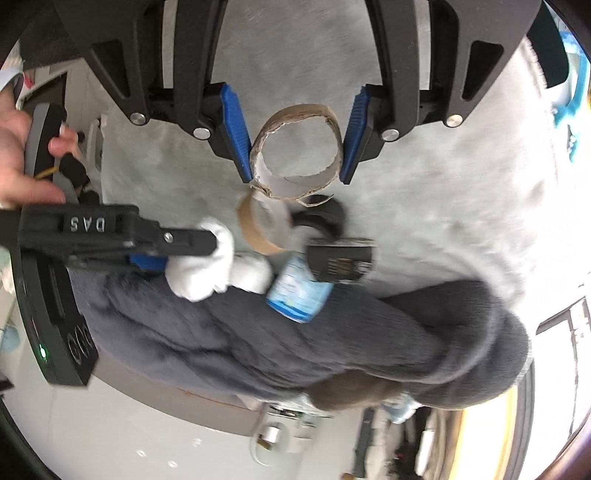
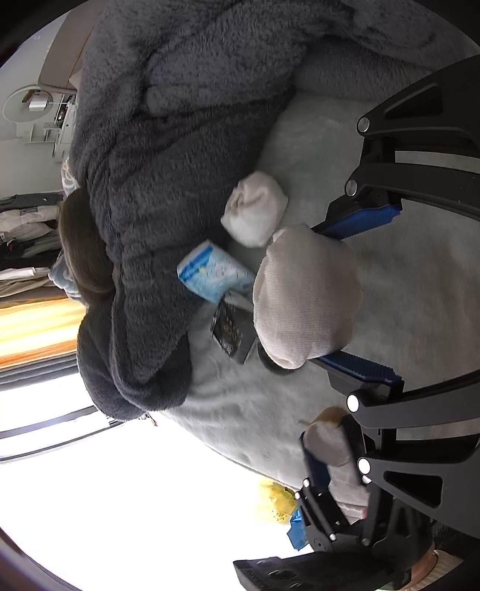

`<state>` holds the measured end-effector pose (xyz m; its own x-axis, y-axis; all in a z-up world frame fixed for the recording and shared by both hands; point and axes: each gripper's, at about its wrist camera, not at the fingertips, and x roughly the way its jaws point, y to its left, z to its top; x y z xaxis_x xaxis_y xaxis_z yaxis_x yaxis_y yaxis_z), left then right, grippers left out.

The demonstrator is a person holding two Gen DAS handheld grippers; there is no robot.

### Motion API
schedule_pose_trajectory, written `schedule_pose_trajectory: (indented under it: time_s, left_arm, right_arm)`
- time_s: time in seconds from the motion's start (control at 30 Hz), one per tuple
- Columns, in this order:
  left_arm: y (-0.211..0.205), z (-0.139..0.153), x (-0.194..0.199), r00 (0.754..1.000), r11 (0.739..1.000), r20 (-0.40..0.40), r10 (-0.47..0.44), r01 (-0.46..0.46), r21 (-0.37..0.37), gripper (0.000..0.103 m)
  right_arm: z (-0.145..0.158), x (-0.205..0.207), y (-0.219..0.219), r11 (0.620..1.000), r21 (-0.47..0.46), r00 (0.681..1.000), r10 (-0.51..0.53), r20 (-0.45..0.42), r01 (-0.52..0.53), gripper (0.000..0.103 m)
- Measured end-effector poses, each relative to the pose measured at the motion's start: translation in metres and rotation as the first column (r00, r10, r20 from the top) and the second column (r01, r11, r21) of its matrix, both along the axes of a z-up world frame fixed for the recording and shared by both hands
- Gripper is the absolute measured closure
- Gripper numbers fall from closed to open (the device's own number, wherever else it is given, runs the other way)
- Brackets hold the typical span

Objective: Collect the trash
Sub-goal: 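Carry both items to the bin and open both grippers over it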

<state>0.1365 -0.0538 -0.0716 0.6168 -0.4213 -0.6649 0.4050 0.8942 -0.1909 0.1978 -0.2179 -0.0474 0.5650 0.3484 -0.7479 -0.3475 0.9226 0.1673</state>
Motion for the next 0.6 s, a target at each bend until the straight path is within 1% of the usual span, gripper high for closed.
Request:
schedule_pose_trajectory:
  time_s: [0.17, 0.27, 0.33, 0.43, 0.53, 0.6]
  left_arm:
    - [0.029, 0.010, -0.004, 0.997, 0.997, -0.006, 0.073, -0.073, -0.012, 0.053]
    - [0.041, 0.013, -0.012, 0.994, 0.994, 0.009, 0.110, -0.110, 0.017, 0.053]
    - [0.052, 0.014, -0.016, 0.991, 0.991, 0.009, 0.132, -0.132, 0.019, 0.053]
    - [0.069, 0.016, -0.021, 0.983, 0.983, 0.017, 0.183, -0.183, 0.028, 0.053]
    - [0.087, 0.016, -0.026, 0.974, 0.972, 0.031, 0.226, -0.228, 0.054, 0.053]
    - [0.099, 0.014, -0.027, 0.967, 0.966, 0.022, 0.253, -0.253, 0.057, 0.053]
  right_arm:
    - [0.003, -0.007, 0.022, 1.000, 0.010, 1.000, 0.024, 0.018, -0.024, 0.044]
    - [0.001, -0.012, 0.036, 0.999, 0.014, 0.999, 0.037, 0.028, -0.038, 0.044]
    - [0.002, -0.016, 0.047, 0.999, 0.020, 0.998, 0.048, 0.038, -0.049, 0.044]
    - [0.004, -0.019, 0.059, 0.998, 0.027, 0.997, 0.063, 0.047, -0.064, 0.044]
    - [0.004, -0.024, 0.072, 0.996, 0.026, 0.995, 0.084, 0.056, -0.086, 0.044]
    - [0.003, -0.027, 0.080, 0.995, 0.021, 0.994, 0.094, 0.056, -0.096, 0.044]
